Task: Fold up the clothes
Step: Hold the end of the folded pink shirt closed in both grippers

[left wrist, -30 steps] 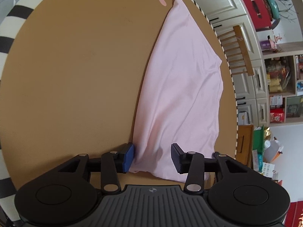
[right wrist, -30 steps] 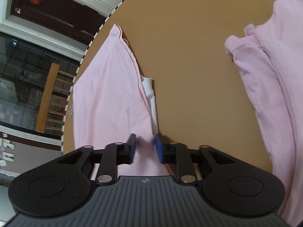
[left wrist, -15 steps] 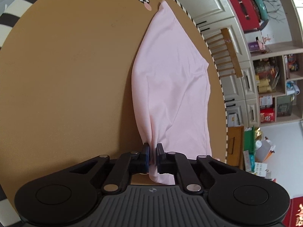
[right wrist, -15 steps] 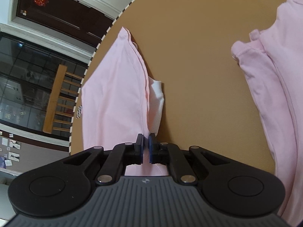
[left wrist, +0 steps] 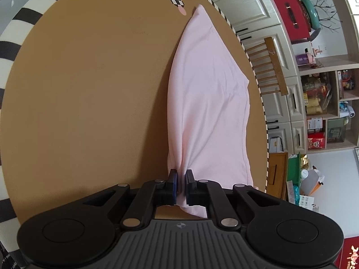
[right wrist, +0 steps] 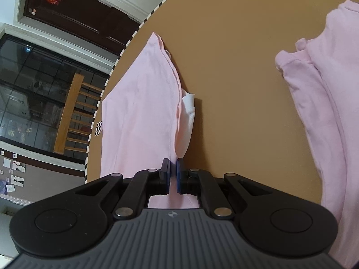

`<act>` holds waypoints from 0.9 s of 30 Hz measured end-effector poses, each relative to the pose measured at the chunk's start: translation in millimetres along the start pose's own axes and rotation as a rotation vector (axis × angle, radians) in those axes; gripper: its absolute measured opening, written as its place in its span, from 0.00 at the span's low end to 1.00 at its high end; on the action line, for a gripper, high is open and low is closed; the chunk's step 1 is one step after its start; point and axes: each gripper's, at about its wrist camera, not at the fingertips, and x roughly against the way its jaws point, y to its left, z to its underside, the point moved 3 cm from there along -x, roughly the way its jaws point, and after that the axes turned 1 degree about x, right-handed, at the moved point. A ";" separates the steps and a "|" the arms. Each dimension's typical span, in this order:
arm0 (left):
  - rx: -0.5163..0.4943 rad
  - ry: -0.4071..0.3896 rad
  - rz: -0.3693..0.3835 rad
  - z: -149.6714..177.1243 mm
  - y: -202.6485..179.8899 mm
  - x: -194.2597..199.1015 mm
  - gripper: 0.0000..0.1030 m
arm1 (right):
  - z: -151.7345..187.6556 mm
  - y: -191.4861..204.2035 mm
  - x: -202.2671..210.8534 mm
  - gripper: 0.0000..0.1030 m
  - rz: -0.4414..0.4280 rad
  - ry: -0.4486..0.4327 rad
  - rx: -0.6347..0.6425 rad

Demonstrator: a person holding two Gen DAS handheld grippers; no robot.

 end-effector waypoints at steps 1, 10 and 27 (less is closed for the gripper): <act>-0.001 0.001 0.002 0.2 -0.2 0.2 0.07 | -0.3 0.6 0.5 0.05 0.002 -0.001 0.003; -0.031 0.000 -0.005 5.6 1.6 5.4 0.07 | 4.9 -3.1 3.7 0.05 0.025 0.009 0.012; 0.020 0.032 -0.021 10.5 17.2 -3.1 0.07 | 9.8 -19.6 -7.9 0.31 0.047 0.019 -0.088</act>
